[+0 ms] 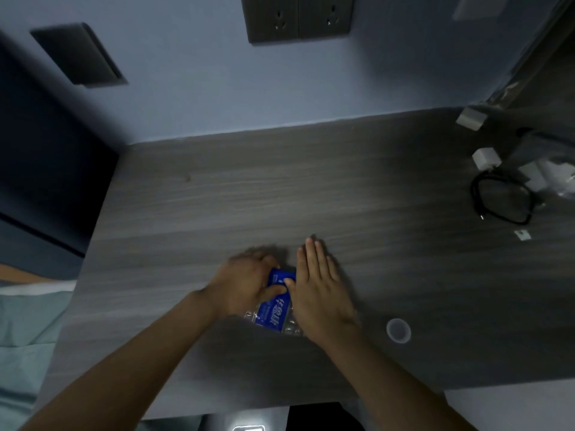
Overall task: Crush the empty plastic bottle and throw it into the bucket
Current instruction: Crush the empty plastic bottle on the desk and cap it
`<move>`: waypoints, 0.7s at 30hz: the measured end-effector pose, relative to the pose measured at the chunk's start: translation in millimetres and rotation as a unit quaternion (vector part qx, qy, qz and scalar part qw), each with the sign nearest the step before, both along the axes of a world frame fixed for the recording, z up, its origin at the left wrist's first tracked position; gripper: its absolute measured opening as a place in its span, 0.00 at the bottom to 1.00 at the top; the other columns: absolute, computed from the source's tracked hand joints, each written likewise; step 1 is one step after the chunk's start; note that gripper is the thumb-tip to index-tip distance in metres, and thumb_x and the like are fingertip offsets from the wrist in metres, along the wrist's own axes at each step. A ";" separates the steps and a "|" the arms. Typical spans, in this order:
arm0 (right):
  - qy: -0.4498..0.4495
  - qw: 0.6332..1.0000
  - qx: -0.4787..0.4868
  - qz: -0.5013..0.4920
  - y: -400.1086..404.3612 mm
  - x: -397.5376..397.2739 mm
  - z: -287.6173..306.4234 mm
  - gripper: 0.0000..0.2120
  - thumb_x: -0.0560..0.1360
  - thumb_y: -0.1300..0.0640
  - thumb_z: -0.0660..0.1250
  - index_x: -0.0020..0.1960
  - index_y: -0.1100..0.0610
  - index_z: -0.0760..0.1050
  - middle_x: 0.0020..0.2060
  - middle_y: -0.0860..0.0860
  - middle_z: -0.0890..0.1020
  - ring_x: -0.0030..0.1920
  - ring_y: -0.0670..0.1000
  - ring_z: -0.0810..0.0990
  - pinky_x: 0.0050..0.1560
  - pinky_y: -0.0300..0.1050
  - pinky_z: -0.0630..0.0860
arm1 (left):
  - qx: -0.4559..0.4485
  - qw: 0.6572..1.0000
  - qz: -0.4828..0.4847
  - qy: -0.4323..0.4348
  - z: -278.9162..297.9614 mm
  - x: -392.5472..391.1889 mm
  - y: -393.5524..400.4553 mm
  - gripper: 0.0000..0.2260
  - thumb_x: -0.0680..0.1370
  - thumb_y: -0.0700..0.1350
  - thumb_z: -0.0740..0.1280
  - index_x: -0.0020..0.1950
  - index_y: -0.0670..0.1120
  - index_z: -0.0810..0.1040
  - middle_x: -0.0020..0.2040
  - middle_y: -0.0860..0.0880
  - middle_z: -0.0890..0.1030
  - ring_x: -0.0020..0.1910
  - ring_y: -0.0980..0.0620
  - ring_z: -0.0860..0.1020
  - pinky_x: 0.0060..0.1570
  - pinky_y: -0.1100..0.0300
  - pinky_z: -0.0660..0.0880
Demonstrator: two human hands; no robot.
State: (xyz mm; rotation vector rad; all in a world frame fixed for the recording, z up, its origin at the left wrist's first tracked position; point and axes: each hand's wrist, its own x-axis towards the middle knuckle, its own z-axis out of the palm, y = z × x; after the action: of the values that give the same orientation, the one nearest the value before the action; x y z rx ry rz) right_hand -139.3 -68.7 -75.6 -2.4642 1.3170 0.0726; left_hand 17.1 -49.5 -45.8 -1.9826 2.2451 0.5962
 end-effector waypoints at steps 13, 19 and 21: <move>-0.019 0.999 0.028 0.015 -3.2 -6.4 2.8 0.27 0.80 0.48 0.41 0.74 0.63 0.46 0.76 0.60 0.49 0.76 0.56 0.44 0.74 0.49 0.42 | 0.162 0.985 0.031 0.049 6.0 -7.5 -12.8 0.14 0.72 0.59 0.65 0.50 0.51 0.78 0.46 0.50 0.82 0.42 0.54 0.76 0.46 0.54 0.74; -0.076 0.994 0.075 -0.005 -1.7 -9.4 10.3 0.25 0.80 0.50 0.45 0.73 0.60 0.51 0.76 0.58 0.52 0.76 0.54 0.48 0.74 0.47 0.48 | 0.159 0.982 0.056 0.086 9.7 -6.8 -12.3 0.10 0.71 0.58 0.67 0.46 0.53 0.79 0.39 0.55 0.78 0.39 0.57 0.76 0.43 0.58 0.72; -0.108 0.987 0.112 -0.025 -2.7 -13.3 18.5 0.24 0.80 0.50 0.47 0.73 0.58 0.53 0.76 0.56 0.53 0.75 0.54 0.54 0.73 0.49 0.57 | 0.168 0.979 0.062 0.099 11.9 -6.7 -11.6 0.10 0.71 0.57 0.68 0.46 0.54 0.79 0.40 0.55 0.79 0.41 0.56 0.77 0.45 0.56 0.73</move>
State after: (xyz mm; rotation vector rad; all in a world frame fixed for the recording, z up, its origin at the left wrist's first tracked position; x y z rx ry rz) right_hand -152.6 -71.5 -57.1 -2.1824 1.2051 -0.0561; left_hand 10.4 -61.1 -33.8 -1.9706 1.9598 1.1490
